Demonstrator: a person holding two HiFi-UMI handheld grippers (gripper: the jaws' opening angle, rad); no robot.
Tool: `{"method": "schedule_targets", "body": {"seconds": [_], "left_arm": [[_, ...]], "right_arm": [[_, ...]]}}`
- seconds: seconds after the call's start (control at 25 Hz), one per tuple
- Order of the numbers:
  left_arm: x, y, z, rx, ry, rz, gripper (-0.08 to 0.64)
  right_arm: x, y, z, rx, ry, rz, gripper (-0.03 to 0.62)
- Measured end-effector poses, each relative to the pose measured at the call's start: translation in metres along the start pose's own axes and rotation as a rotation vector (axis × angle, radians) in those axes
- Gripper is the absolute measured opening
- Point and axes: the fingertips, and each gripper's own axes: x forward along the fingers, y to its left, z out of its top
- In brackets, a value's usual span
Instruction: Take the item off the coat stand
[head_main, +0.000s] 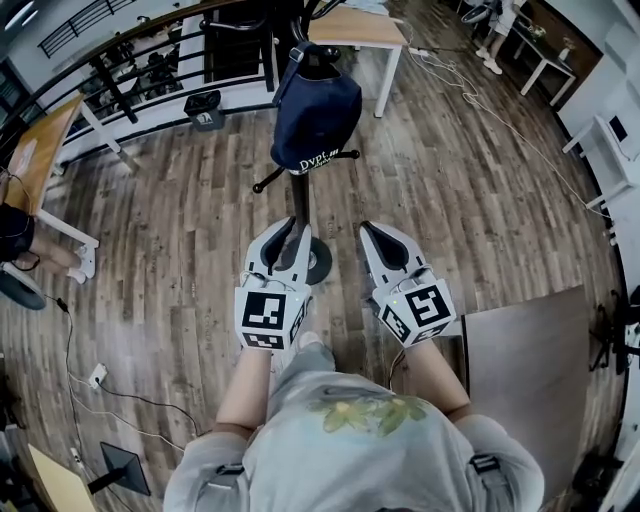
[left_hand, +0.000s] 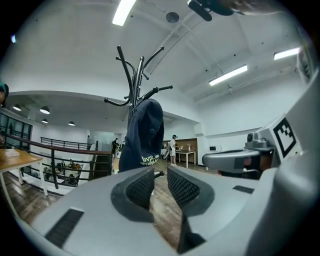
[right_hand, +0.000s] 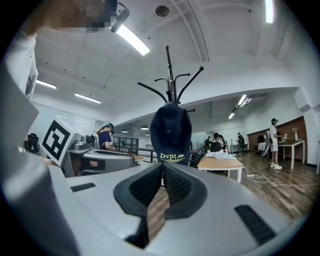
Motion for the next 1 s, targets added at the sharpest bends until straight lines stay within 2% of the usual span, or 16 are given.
{"method": "schedule_targets", "body": {"seconds": [0.16,0.36,0.72,1.0], "left_arm": [[0.024,0.016,0.015,0.004,-0.026,0.026,0.167],[0.045,0.038,0.028,0.009,-0.07,0.086,0.215],[0.069,0.05,0.05,0.079,-0.07,0.184,0.229],[0.078,0.054,0.05,0.079,-0.029,0.287,0.23]], "right_arm": [[0.026,-0.016,0.006,0.015,0.002,0.025,0.063],[0.054,-0.032,0.01,0.017,-0.003,0.042,0.156],[0.091,-0.056,0.019,0.069,-0.001,0.12,0.163],[0.117,-0.068,0.025,0.074,0.026,0.232,0.186]]}}
